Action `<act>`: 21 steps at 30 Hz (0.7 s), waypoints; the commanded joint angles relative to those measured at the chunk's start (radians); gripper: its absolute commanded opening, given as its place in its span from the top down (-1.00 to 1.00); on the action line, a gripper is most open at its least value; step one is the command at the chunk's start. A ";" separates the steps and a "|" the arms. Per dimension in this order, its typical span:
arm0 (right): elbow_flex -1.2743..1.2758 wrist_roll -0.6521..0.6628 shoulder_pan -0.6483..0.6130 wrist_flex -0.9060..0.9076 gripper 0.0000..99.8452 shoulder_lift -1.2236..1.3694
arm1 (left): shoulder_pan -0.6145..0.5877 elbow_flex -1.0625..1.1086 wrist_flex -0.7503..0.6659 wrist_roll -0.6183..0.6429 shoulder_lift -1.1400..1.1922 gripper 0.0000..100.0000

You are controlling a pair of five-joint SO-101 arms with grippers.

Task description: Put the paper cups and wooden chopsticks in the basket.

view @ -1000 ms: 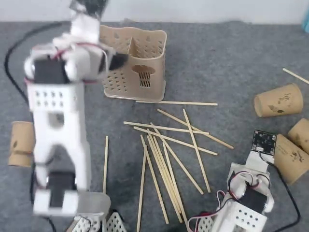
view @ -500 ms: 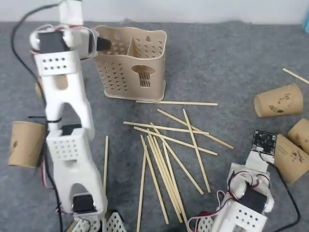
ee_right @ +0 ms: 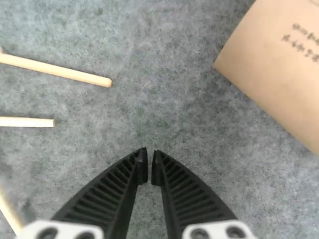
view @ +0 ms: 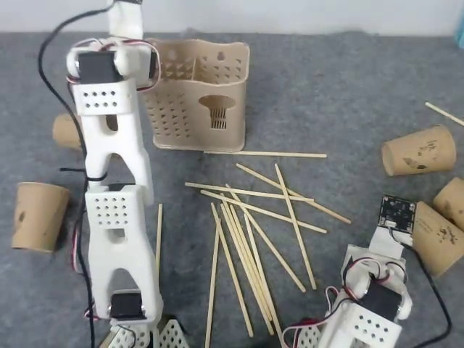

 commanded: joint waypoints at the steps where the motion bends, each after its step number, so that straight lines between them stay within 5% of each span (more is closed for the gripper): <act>1: -0.037 0.011 0.015 -0.019 0.94 -0.018 | 0.031 -0.102 0.029 0.163 -0.011 0.98; 9: -0.037 0.012 0.015 -0.019 0.94 -0.018 | 0.058 -0.143 0.012 0.388 0.000 0.98; 21: -0.038 0.014 0.016 -0.018 0.94 -0.018 | 0.055 -0.153 -0.140 0.394 0.210 0.98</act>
